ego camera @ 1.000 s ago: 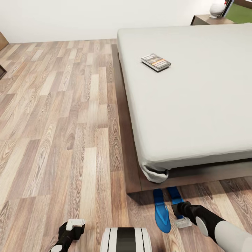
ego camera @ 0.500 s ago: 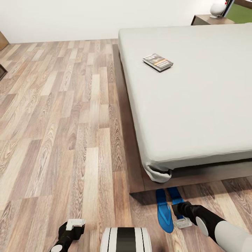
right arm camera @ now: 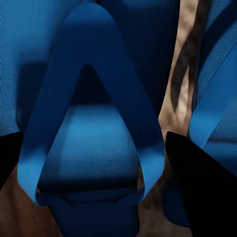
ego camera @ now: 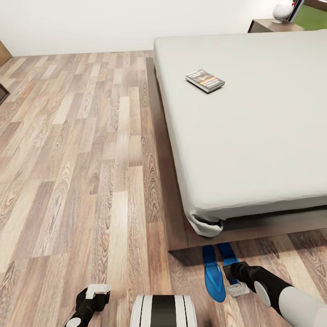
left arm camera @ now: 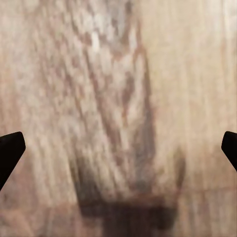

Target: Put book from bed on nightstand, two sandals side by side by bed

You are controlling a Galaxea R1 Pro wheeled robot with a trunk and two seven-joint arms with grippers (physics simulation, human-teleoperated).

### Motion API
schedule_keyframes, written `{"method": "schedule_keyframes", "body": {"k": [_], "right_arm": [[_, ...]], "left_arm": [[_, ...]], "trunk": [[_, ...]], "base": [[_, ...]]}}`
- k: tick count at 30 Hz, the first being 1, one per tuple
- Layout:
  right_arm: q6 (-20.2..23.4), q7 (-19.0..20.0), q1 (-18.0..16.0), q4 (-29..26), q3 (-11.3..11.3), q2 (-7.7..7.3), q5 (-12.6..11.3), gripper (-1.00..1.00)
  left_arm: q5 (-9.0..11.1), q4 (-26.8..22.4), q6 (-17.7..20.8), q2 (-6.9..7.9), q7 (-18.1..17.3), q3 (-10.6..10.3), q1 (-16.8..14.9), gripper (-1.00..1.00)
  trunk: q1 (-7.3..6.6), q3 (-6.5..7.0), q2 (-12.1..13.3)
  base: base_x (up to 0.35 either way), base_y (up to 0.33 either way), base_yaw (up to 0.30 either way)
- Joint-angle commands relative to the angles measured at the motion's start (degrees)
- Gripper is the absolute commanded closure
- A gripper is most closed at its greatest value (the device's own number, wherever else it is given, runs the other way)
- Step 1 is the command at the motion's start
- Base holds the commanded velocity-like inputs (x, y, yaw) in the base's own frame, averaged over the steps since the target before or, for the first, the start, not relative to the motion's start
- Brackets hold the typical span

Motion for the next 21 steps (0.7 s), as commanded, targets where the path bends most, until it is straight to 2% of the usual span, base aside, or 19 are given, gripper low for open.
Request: {"method": "schedule_keyframes", "body": {"k": [1,2,3,21], "right_arm": [[-0.25,0.24,-0.02,-0.18,0.21,-0.07,0.14,1.00],[-0.25,0.21,-0.02,-0.17,0.21,-0.10,0.14,1.00],[-0.25,0.19,-0.02,-0.16,0.21,-0.11,0.15,-1.00],[-0.17,0.29,-0.02,-0.14,0.23,-0.32,0.19,-1.00]], "left_arm": [[0.39,-0.01,-0.14,0.03,0.30,-0.50,-0.02,-1.00],[0.37,-0.01,-0.14,0.03,0.30,-0.50,-0.02,-1.00],[0.36,-0.01,-0.13,0.02,0.30,-0.50,-0.02,-1.00],[0.31,-0.01,-0.19,0.02,0.30,-0.50,-0.02,-1.00]], "trunk": [[-0.01,-0.03,-0.01],[-0.01,-0.03,-0.01],[-0.01,-0.03,-0.01],[-0.01,-0.03,-0.01]], "base": [[0.000,0.000,0.000],[0.000,0.000,0.000],[0.000,0.000,0.000],[0.000,0.000,0.000]]}}
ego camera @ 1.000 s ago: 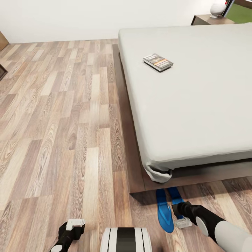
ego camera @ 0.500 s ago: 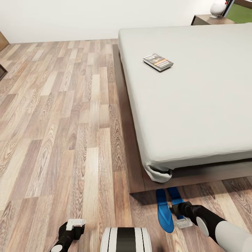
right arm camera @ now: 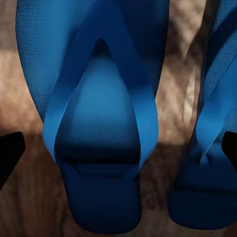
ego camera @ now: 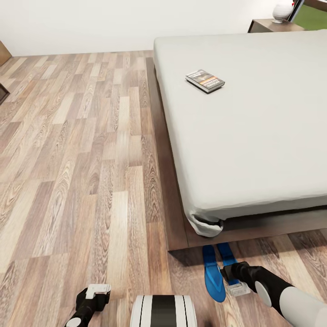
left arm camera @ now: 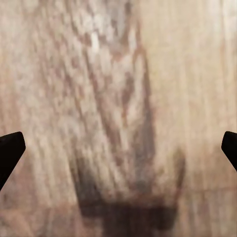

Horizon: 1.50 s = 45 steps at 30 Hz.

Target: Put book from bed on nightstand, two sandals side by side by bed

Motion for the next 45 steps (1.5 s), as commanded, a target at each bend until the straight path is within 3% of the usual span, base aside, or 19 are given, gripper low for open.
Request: {"method": "schedule_keyframes", "body": {"k": [1,20,27,45], "right_arm": [[-0.24,0.23,-0.02,-0.19,0.20,-0.06,0.17,-1.00],[-0.24,0.23,-0.02,-0.11,0.25,-0.08,0.25,-1.00],[-0.26,0.21,-0.02,-0.11,0.27,-0.12,0.26,-1.00],[-0.27,0.15,-0.02,-0.08,0.28,-0.15,0.26,-1.00]], "left_arm": [[0.38,-0.01,-0.15,0.03,0.30,-0.50,-0.02,-1.00],[0.38,-0.01,-0.11,-0.05,0.30,-0.50,-0.02,-1.00],[0.38,-0.01,-0.08,-0.11,0.30,-0.50,-0.02,-1.00],[0.41,-0.02,-0.07,-0.15,0.30,-0.50,-0.02,-1.00]], "trunk": [[-0.01,-0.03,-0.01],[-0.01,-0.03,-0.01],[-0.19,1.52,0.08],[-0.19,1.52,0.08]], "base": [[0.000,0.000,0.000],[0.000,0.000,0.000],[0.000,0.000,0.000],[0.000,0.000,0.000]]}}
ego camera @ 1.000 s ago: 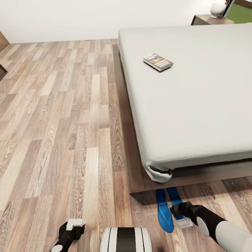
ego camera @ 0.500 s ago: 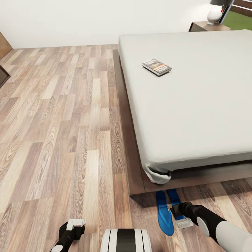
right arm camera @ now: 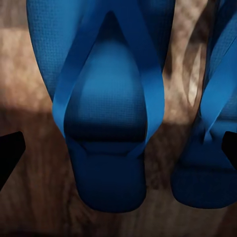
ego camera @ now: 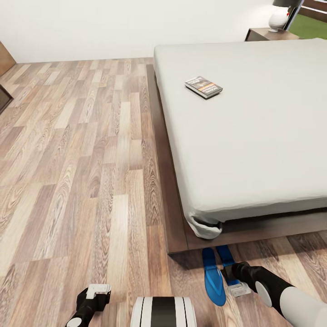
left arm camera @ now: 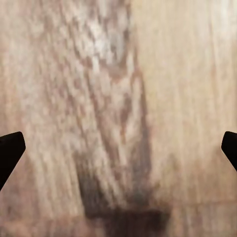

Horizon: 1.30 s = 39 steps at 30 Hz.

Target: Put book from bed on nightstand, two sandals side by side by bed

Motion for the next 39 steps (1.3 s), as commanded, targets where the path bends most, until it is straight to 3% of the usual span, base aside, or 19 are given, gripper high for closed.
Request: {"method": "schedule_keyframes", "body": {"k": [1,5,29,36,39], "right_arm": [[-0.24,0.23,-0.02,-0.19,0.20,-0.06,0.17,-1.00],[-0.26,0.22,-0.02,-0.15,0.24,-0.06,0.20,-1.00],[-0.28,-0.01,-0.02,4.65,0.27,0.33,0.09,-1.00],[-0.28,-1.75,-0.02,5.77,0.29,0.33,0.15,-1.00],[-0.29,-2.30,-0.02,6.16,0.29,0.32,0.16,-1.00]], "left_arm": [[0.39,-0.01,-0.15,0.03,0.30,-0.50,-0.02,-1.00],[0.38,-0.01,-0.15,0.03,0.30,-0.50,-0.02,-1.00],[0.37,0.00,-0.16,0.03,0.30,-0.50,-0.02,-1.00],[0.37,0.00,-0.15,0.01,0.30,-0.50,-0.02,-1.00],[0.37,0.00,-0.15,-0.02,0.30,-0.50,-0.02,-1.00]], "trunk": [[-0.01,-0.04,-0.01],[-0.11,0.85,0.04],[-0.11,0.85,0.04],[-0.11,0.85,0.04],[-0.19,1.52,0.08]], "base": [[0.000,0.000,0.000],[0.000,0.000,0.000],[0.000,0.000,0.000],[0.000,0.000,0.000],[0.000,0.000,0.000]]}}
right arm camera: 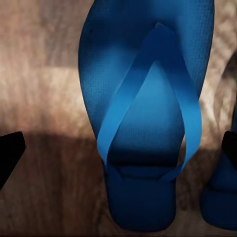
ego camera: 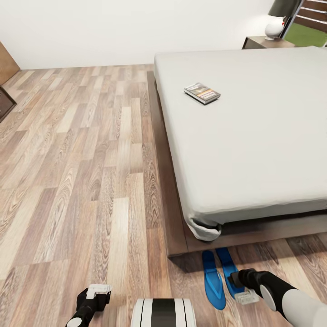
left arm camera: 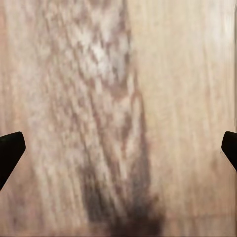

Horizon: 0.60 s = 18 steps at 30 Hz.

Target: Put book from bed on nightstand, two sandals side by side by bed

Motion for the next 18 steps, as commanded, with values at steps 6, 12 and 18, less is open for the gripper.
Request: {"method": "schedule_keyframes", "body": {"k": [6,12,18], "right_arm": [[-0.30,-0.44,0.00,0.29,0.09,-0.05,0.16,-1.00],[-0.30,-0.69,0.00,0.47,0.10,-0.01,0.16,-1.00],[-0.30,-0.80,0.00,0.53,0.18,0.01,0.16,-1.00]], "left_arm": [[0.39,-0.01,-0.15,0.00,0.30,-0.50,-0.02,-1.00],[0.39,-0.01,-0.15,-0.01,0.30,-0.50,-0.02,-1.00],[0.39,-0.01,-0.15,-0.01,0.30,-0.50,-0.02,-1.00]], "trunk": [[-0.08,0.64,0.03],[-0.08,0.64,0.03],[-0.14,1.08,0.06]], "base": [[0.000,0.000,0.000],[0.000,0.000,0.000],[0.000,0.000,0.000]]}}
